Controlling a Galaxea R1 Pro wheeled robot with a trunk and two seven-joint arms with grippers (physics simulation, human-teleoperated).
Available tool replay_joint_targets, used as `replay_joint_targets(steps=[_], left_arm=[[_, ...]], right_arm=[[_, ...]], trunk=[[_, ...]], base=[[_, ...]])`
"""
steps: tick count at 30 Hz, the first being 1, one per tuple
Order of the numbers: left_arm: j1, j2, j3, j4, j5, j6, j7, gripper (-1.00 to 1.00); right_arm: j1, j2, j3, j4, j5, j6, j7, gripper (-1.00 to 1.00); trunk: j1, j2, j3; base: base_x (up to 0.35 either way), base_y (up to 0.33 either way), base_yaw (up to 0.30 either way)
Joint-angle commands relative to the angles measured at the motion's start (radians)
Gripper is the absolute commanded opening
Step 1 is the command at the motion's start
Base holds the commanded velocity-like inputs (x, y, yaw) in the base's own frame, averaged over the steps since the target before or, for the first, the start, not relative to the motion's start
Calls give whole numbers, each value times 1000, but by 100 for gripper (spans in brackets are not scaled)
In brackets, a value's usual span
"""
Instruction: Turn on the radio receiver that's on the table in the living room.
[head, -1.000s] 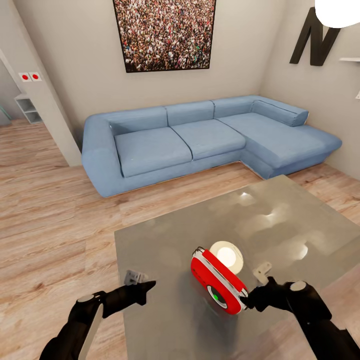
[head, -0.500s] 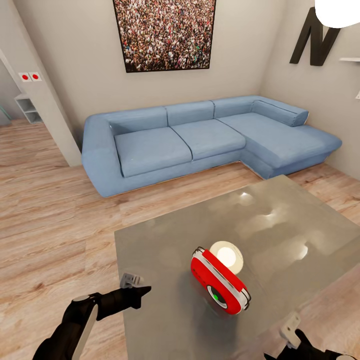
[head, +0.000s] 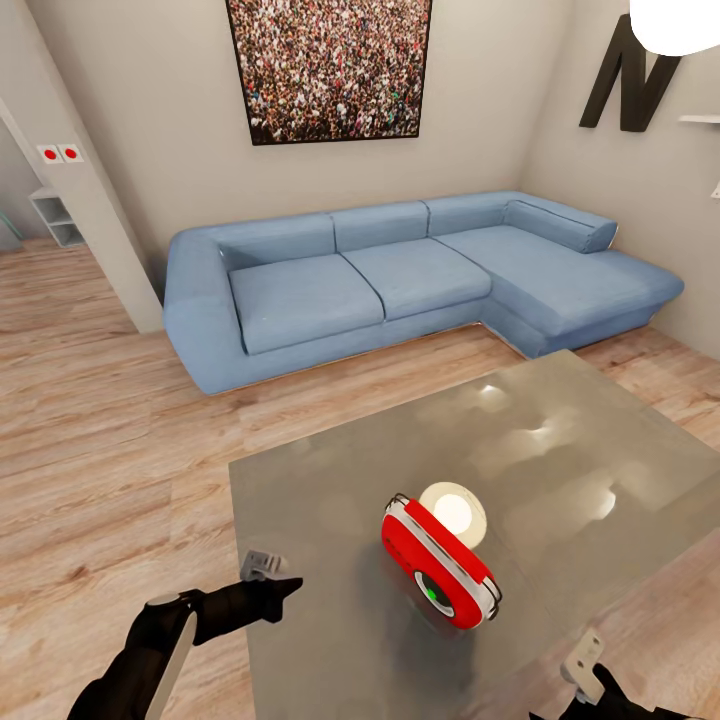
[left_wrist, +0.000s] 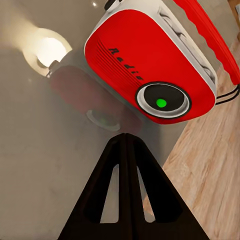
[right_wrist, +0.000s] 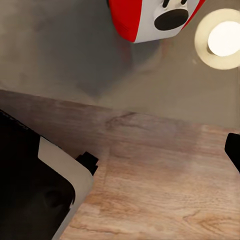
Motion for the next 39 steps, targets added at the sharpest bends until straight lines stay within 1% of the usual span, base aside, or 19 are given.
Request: replay_joint_targets(steps=[1, 16, 36, 39], left_arm=[[0, 0, 0, 1, 0, 0, 0, -100], [0, 3, 1, 11, -2, 0, 2, -100], [0, 3, 1, 13, -2, 0, 2, -100], [0, 3, 1, 16, -3, 0, 2, -100]], right_arm=[[0, 0, 0, 0, 0, 0, -1, 100], [0, -1, -2, 0, -1, 0, -4, 100], [0, -1, -2, 0, -2, 0, -5, 100], [0, -1, -2, 0, -2, 0, -6, 100]], trunk=[[0, 0, 0], [0, 0, 0], [0, 0, 0], [0, 0, 0]], base=[[0, 0, 0], [-21, 0, 0], [-324, 0, 0], [-195, 0, 0]])
